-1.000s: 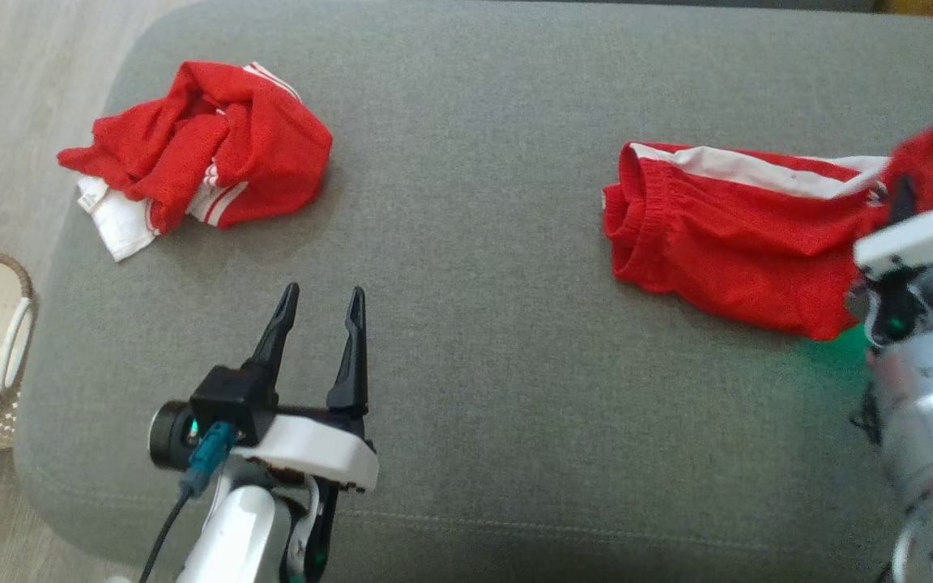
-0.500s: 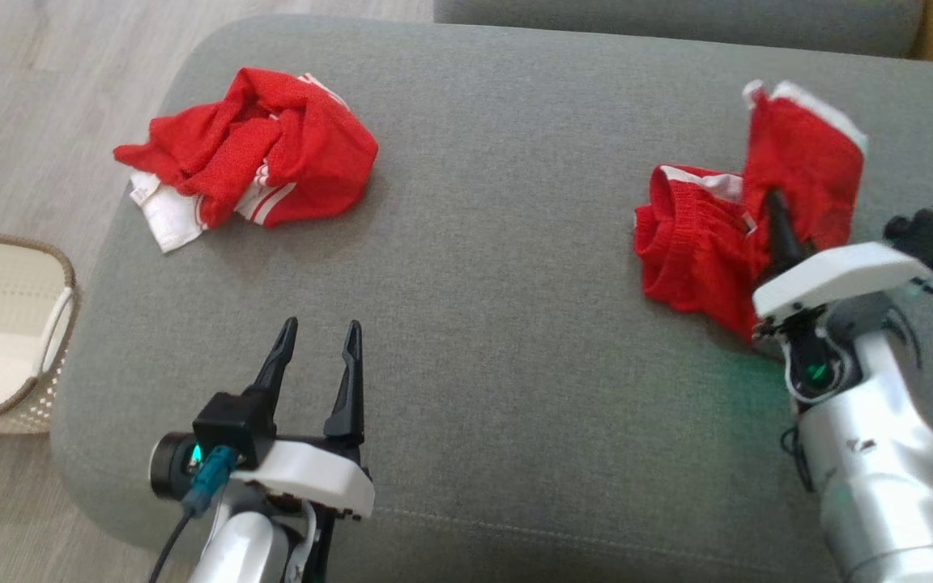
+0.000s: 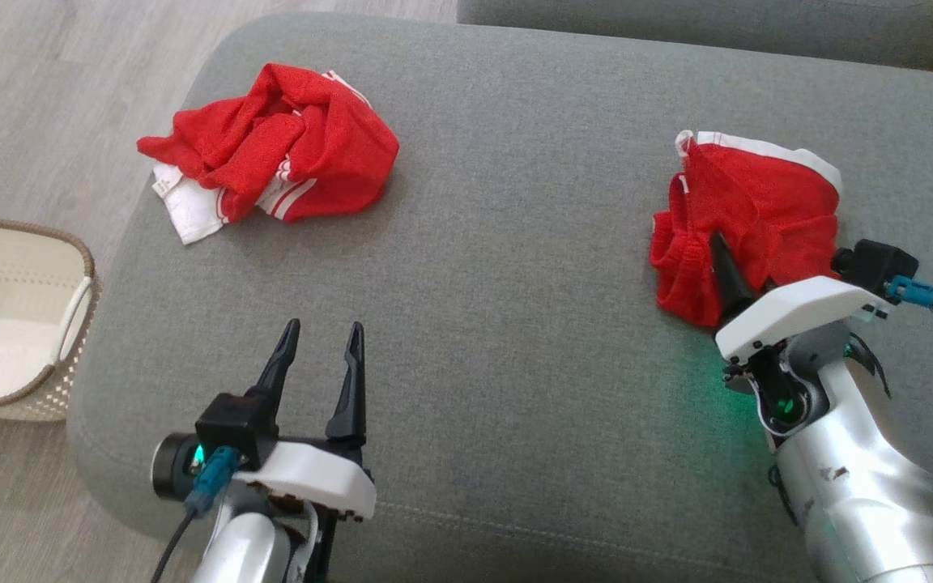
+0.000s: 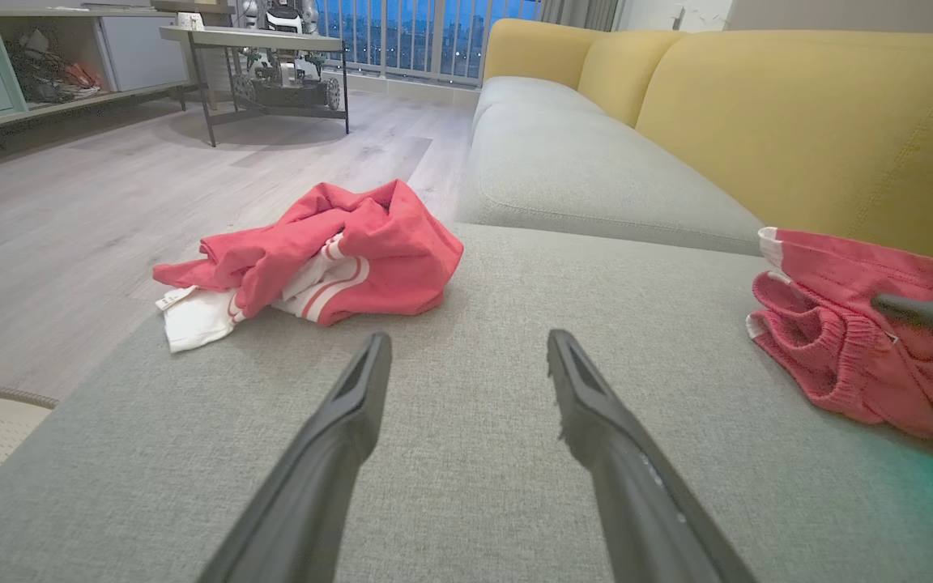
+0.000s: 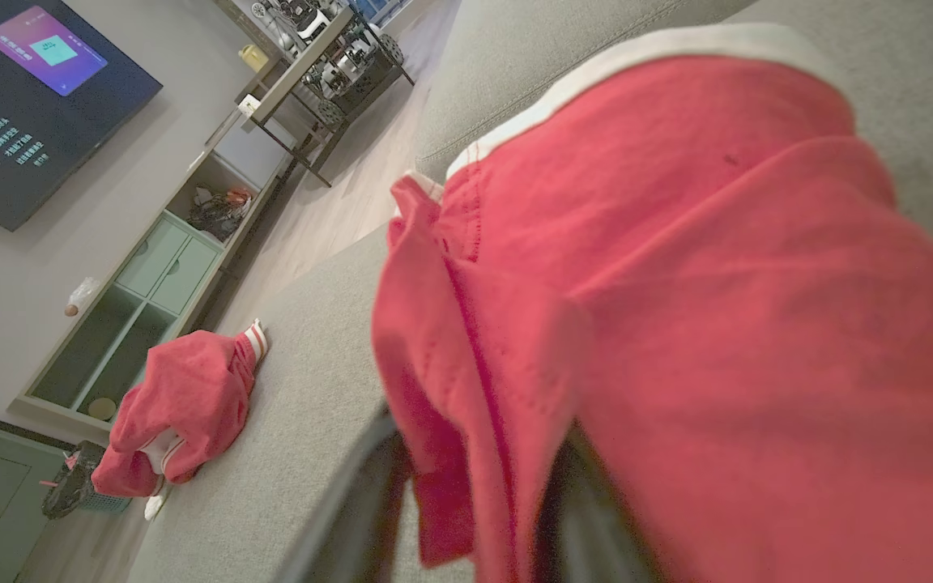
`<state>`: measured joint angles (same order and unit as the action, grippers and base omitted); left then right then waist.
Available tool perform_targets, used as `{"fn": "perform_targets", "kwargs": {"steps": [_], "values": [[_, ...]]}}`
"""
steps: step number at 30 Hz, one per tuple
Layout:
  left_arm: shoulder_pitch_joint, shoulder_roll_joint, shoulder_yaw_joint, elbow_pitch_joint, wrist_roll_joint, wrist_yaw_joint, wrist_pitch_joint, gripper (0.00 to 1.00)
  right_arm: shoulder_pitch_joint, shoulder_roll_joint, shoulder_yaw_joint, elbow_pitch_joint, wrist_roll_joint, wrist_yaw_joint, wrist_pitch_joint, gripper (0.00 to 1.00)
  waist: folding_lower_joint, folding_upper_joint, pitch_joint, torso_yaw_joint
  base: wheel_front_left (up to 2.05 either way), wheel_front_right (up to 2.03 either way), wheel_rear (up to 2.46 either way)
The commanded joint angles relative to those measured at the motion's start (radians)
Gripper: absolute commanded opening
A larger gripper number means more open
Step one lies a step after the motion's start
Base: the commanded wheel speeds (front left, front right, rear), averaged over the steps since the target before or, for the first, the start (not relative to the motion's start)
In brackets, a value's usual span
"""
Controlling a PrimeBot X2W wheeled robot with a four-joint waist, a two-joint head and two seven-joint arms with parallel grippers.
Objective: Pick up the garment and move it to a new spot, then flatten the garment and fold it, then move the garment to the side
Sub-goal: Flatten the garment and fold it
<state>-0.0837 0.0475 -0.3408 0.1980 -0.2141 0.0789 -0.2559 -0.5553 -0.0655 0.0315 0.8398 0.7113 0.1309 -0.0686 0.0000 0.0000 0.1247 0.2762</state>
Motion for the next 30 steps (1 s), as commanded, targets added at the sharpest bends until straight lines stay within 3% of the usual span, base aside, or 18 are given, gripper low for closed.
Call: {"fn": "perform_targets", "kwargs": {"steps": [1, 14, 22, 30], "values": [[-0.015, 0.003, 0.031, -0.028, -0.005, 0.003, -0.006, 1.00, -0.021, 0.014, 0.025, -0.034, -0.010, 0.000, -0.018, 1.00, 0.0000, 0.0000, -0.003, 0.001, 0.00, 0.00, 0.00], [0.004, 0.003, 0.033, -0.026, -0.009, 0.004, -0.006, 1.00, 0.058, 0.015, 0.177, -0.105, 0.026, 0.000, 0.012, 1.00, 0.0000, 0.0000, -0.028, 0.002, 0.00, 0.00, 0.00], [-0.014, 0.003, 0.044, -0.033, -0.009, 0.004, -0.006, 1.00, 0.033, 0.015, 0.176, -0.050, 0.021, 0.000, 0.026, 1.00, 0.0000, 0.0000, -0.022, 0.003, 0.00, 0.00, 0.00], [0.003, 0.003, 0.084, -0.038, 0.002, 0.004, -0.006, 1.00, 0.029, 0.007, 0.163, -0.104, 0.057, 0.000, -0.015, 1.00, 0.0000, 0.0000, -0.064, -0.037, 0.00, 0.00, 0.00]]}}
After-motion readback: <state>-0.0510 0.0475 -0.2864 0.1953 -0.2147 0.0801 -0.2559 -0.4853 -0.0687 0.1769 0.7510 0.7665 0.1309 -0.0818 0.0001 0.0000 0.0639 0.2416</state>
